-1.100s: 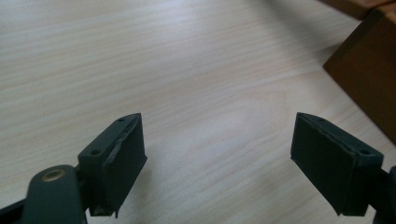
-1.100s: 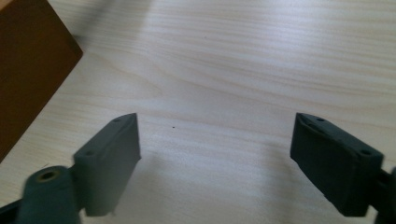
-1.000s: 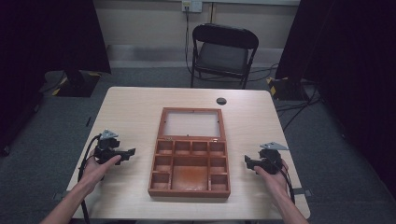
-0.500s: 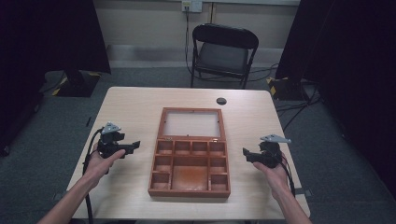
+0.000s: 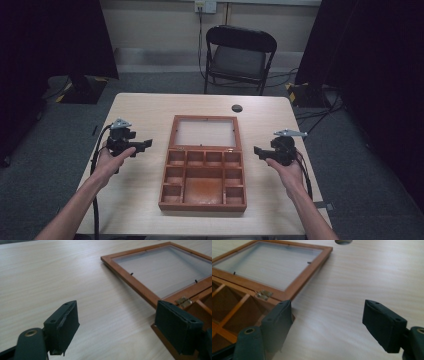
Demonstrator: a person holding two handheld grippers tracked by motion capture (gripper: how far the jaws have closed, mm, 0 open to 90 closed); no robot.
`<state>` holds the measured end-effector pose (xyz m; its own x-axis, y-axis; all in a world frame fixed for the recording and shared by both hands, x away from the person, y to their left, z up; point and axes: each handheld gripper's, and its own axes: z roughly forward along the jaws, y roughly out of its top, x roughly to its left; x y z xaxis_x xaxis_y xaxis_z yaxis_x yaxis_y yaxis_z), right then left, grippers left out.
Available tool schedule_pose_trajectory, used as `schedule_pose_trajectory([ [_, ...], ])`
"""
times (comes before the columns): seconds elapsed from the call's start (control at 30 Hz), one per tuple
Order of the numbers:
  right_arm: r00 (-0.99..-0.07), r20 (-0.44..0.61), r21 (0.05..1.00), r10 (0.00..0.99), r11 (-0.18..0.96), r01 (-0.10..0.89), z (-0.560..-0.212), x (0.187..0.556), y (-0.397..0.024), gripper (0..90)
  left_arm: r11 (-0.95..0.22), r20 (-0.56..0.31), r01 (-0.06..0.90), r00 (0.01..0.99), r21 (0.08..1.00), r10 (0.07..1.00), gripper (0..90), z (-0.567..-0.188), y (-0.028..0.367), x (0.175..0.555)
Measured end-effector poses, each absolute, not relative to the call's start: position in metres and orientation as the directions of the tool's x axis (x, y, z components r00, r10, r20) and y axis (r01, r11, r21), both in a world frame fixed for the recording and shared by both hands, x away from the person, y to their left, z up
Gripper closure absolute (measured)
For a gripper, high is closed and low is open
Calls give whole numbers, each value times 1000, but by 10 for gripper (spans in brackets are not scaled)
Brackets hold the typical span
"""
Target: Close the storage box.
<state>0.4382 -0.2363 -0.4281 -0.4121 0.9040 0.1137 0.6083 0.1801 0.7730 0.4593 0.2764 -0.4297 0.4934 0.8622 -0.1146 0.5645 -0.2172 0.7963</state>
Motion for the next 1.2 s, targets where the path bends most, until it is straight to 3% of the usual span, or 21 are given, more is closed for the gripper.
schedule_pose_trajectory([
  [0.37, -477, 130, 785, 869, 203, 585, -402, 481, -208, 184, -190, -157, 559, 514, 807, 843, 188, -419, 243, 490],
  [0.77, -496, 187, 702, 848, 237, 671, -451, 510, -174, 185, -187, -231, 626, 524, 757, 820, 188, -450, 216, 502],
  [1.2, -457, 231, 661, 859, 207, 722, -466, 518, -168, 126, -214, -266, 690, 518, 691, 813, 185, -466, 200, 512],
])
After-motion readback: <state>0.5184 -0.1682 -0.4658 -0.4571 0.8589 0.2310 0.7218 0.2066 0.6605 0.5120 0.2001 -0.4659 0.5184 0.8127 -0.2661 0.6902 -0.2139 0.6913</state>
